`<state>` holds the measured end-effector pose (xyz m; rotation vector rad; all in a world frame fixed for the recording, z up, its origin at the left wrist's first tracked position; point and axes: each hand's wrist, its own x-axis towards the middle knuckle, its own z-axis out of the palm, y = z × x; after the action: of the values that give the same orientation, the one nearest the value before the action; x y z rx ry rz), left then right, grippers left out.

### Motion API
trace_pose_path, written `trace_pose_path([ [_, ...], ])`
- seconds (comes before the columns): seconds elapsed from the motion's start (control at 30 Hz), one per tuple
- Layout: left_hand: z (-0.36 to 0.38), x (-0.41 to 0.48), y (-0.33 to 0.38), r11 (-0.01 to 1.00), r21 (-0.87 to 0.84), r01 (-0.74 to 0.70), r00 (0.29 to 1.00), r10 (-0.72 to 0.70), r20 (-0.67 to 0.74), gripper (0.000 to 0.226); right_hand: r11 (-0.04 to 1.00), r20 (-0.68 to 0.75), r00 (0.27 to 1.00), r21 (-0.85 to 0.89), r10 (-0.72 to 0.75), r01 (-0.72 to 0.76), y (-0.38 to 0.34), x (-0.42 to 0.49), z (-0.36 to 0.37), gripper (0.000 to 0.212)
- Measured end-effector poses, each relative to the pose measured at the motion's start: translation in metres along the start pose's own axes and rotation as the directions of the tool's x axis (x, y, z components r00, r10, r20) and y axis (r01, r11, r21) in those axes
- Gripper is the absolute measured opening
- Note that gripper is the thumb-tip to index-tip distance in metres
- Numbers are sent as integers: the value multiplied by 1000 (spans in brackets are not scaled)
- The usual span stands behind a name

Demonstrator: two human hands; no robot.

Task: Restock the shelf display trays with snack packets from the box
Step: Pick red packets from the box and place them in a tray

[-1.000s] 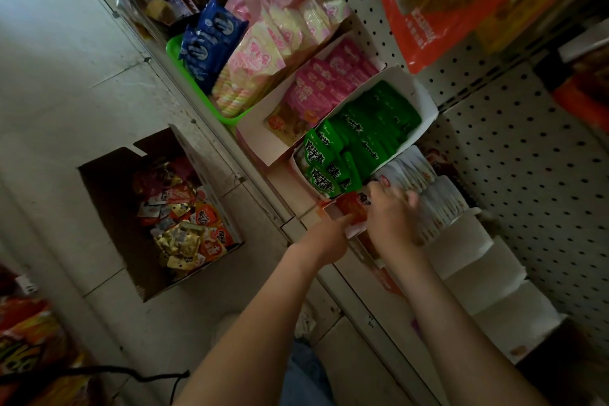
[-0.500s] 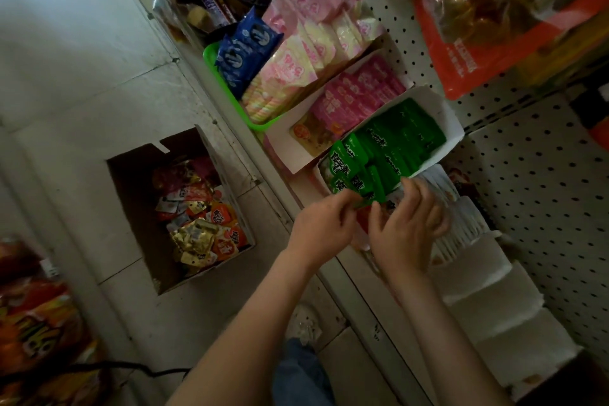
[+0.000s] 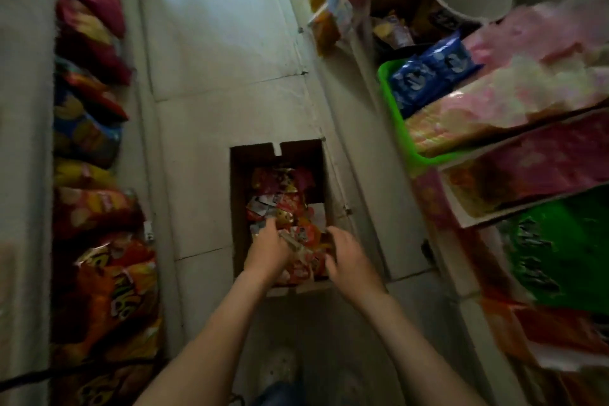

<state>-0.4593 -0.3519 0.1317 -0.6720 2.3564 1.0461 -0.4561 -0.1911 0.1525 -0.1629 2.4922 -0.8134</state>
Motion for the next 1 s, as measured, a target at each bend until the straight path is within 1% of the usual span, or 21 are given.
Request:
trace_pose_path([
  [0.07, 17, 45, -44, 997, 28, 75, 997, -75, 4, 42, 988, 124, 987, 105, 101, -115, 15, 44, 46, 53],
  [0.1, 31, 73, -71, 995, 44, 93, 996, -94, 11, 45, 980, 172, 979, 144, 110, -136, 28, 72, 77, 54],
  [0.13, 38, 89, -80, 993, 73, 97, 994, -100, 42, 48, 973, 207, 970, 162, 128, -163, 39, 90, 90, 57],
  [0.2, 65, 127, -113, 985, 172, 12, 992, -33, 122, 55, 981, 280, 953, 119, 116, -154, 70, 133, 141, 64],
  [0.27, 86, 155, -129, 942, 305, -141, 965, 62, 255, 63, 993, 321, 941, 10, 106, -115, 95, 167, 176, 72],
  [0.3, 95, 169, -136, 907, 378, -184, 950, 65, 307, 66, 995, 337, 937, -75, 93, -72, 106, 183, 193, 77],
  [0.33, 102, 180, -140, 873, 448, -194, 940, 34, 341, 66, 986, 367, 927, -164, 82, -22, 110, 194, 204, 85],
  [0.4, 111, 201, -148, 813, 566, -140, 941, -69, 332, 69, 942, 435, 900, -310, 18, 131, 118, 216, 224, 98],
  [0.43, 117, 213, -157, 784, 611, -108, 945, -110, 308, 76, 909, 477, 879, -361, -13, 209, 119, 228, 237, 101],
  [0.5, 121, 225, -163, 741, 667, -78, 927, -193, 323, 92, 836, 544, 839, -463, 5, 295, 116, 238, 247, 104],
  [0.57, 123, 233, -170, 716, 694, -76, 920, -218, 326, 103, 757, 538, 843, -547, -9, 357, 113, 248, 257, 108],
  [0.63, 125, 241, -175, 727, 684, -56, 931, -209, 298, 99, 714, 524, 850, -578, -45, 394, 111, 255, 264, 109],
  [0.67, 124, 242, -176, 727, 685, -50, 930, -216, 297, 99, 717, 535, 844, -571, -45, 400, 109, 255, 266, 110],
  [0.73, 119, 238, -174, 719, 693, -62, 904, -254, 344, 104, 767, 580, 814, -512, -23, 387, 110, 256, 266, 111],
  [0.77, 117, 237, -172, 738, 672, -54, 890, -270, 367, 102, 813, 604, 797, -469, 10, 345, 111, 257, 262, 111],
  [0.83, 114, 235, -169, 774, 633, -10, 864, -311, 395, 95, 909, 637, 768, -356, 67, 216, 111, 260, 251, 104],
  [0.87, 115, 235, -169, 782, 623, 5, 854, -327, 404, 93, 952, 637, 769, -270, 63, 145, 113, 260, 246, 93],
  [0.9, 114, 236, -170, 792, 610, 19, 846, -338, 413, 91, 982, 605, 795, -171, 44, 76, 114, 262, 241, 78],
  [0.93, 116, 238, -172, 802, 596, 36, 832, -354, 427, 88, 995, 547, 837, -96, 25, 32, 115, 261, 238, 64],
  [0.97, 117, 239, -172, 810, 585, 45, 817, -367, 445, 85, 996, 462, 887, -73, -8, 47, 117, 261, 237, 55],
  [1.0, 117, 239, -172, 809, 587, 41, 804, -375, 461, 81, 986, 371, 927, -125, -57, 111, 119, 263, 237, 49],
])
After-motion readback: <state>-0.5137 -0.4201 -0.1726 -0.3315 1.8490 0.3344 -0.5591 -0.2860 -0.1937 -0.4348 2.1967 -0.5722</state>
